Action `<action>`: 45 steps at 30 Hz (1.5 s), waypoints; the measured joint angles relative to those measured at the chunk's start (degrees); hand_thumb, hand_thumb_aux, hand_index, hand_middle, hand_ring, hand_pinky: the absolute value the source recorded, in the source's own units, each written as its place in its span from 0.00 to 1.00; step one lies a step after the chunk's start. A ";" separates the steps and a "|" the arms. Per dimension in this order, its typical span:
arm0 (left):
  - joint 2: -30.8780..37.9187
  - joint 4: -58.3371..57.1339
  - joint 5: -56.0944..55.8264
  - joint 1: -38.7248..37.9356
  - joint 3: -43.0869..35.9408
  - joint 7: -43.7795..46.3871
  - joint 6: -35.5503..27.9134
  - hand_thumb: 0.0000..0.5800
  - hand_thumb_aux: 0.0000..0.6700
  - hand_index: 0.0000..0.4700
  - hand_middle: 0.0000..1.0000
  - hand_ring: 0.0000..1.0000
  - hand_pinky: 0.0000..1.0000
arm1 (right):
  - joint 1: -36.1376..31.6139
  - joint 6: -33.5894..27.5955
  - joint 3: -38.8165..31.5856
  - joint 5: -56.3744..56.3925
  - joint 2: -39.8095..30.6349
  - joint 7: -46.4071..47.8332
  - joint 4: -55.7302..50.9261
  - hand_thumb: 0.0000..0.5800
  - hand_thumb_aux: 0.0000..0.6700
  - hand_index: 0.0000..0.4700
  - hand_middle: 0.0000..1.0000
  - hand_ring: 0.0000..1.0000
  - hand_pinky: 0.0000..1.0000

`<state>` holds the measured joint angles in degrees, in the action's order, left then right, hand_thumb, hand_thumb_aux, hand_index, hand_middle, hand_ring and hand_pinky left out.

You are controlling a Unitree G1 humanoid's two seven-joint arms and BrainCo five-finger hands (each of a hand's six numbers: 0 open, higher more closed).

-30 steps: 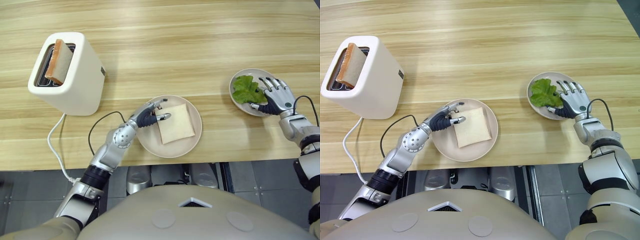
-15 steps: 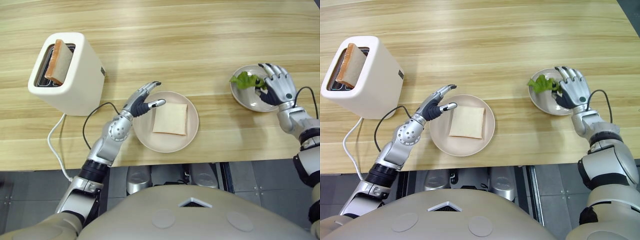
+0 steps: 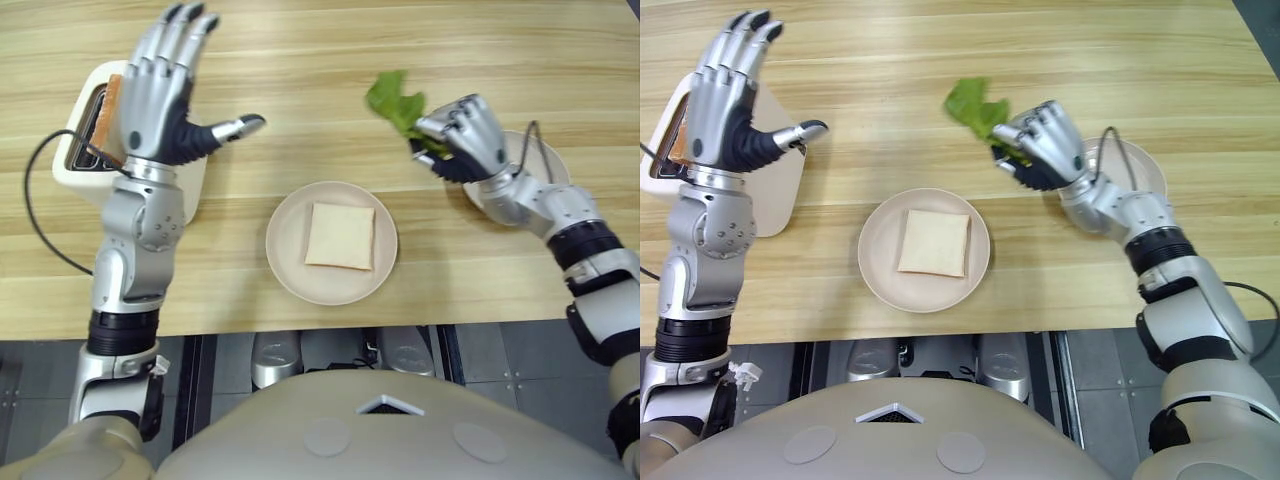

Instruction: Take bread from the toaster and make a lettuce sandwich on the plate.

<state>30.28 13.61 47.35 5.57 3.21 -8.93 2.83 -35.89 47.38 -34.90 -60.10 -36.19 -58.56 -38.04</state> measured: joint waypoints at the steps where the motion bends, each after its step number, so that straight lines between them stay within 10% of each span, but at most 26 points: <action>1: 0.50 -0.83 1.06 -0.21 0.39 -0.41 -1.06 0.00 0.00 0.00 0.00 0.00 0.00 | -0.02 0.16 -0.53 -0.56 0.86 0.45 0.45 1.00 1.00 0.98 1.00 1.00 1.00; 22: 4.84 -11.45 0.51 -6.45 8.42 -1.77 -14.73 0.00 0.00 0.00 0.00 0.00 0.00 | 0.43 4.31 -11.43 -8.28 6.03 5.57 -2.29 1.00 1.00 0.98 1.00 1.00 1.00; 24: 4.72 -11.80 -0.91 -6.61 8.35 -0.48 -15.04 0.36 0.20 0.20 0.00 0.00 0.00 | 0.75 4.46 -11.43 -8.19 6.04 6.60 -2.38 1.00 1.00 0.98 1.00 1.00 1.00; 25: 4.71 -12.17 -1.35 -6.65 8.33 0.12 -15.10 0.36 0.20 0.20 0.00 0.00 0.00 | 0.76 4.57 -11.42 -7.99 6.10 7.25 -2.64 1.00 1.00 0.98 1.00 1.00 1.00; 26: 4.71 -12.39 -2.07 -6.65 8.29 0.66 -15.08 0.98 0.85 0.84 0.00 0.00 0.00 | 0.76 4.75 -11.43 -7.92 6.19 7.93 -3.16 0.94 0.76 0.74 0.50 0.50 0.50; 27: 4.70 -12.55 -2.98 -6.65 8.21 1.26 -15.07 1.00 1.00 0.98 0.00 0.00 0.00 | 0.78 5.00 -11.44 -7.75 6.29 8.97 -3.92 0.77 0.53 0.51 0.00 0.00 0.00; 28: 4.71 -12.57 -3.23 -6.64 8.07 1.58 -15.00 1.00 1.00 0.98 0.00 0.00 0.00 | 0.87 5.08 -11.45 -7.44 6.30 9.85 -4.28 0.00 0.00 0.00 0.00 0.00 0.00; 39: 4.27 -11.89 -7.50 -5.43 7.31 1.63 -13.64 1.00 1.00 0.98 0.00 0.00 0.00 | 1.24 5.06 -10.72 -4.52 6.66 13.43 -5.80 0.00 0.00 0.00 0.00 0.00 0.00; 40: 4.13 -11.73 -7.59 -5.43 7.34 1.19 -13.57 1.00 1.00 0.98 0.20 0.20 0.20 | 1.25 5.07 -10.56 -4.17 6.64 13.42 -5.79 0.00 0.00 0.00 0.00 0.00 0.00; 42: 3.34 -10.23 -7.66 -5.21 8.19 -0.76 -13.11 1.00 1.00 0.98 1.00 1.00 1.00 | 1.27 5.10 -9.77 -3.64 6.59 13.35 -5.71 0.00 0.00 0.00 0.00 0.00 0.00; 45: 3.00 -6.37 -7.63 -3.63 10.30 -4.44 -11.86 1.00 1.00 0.98 1.00 1.00 1.00 | 1.27 5.10 -8.70 -2.61 6.52 13.24 -5.59 0.00 0.00 0.00 0.00 0.00 0.00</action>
<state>33.27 7.24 39.72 1.94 13.51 -13.37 -9.03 -34.62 52.48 -43.61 -62.71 -29.67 -45.32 -43.63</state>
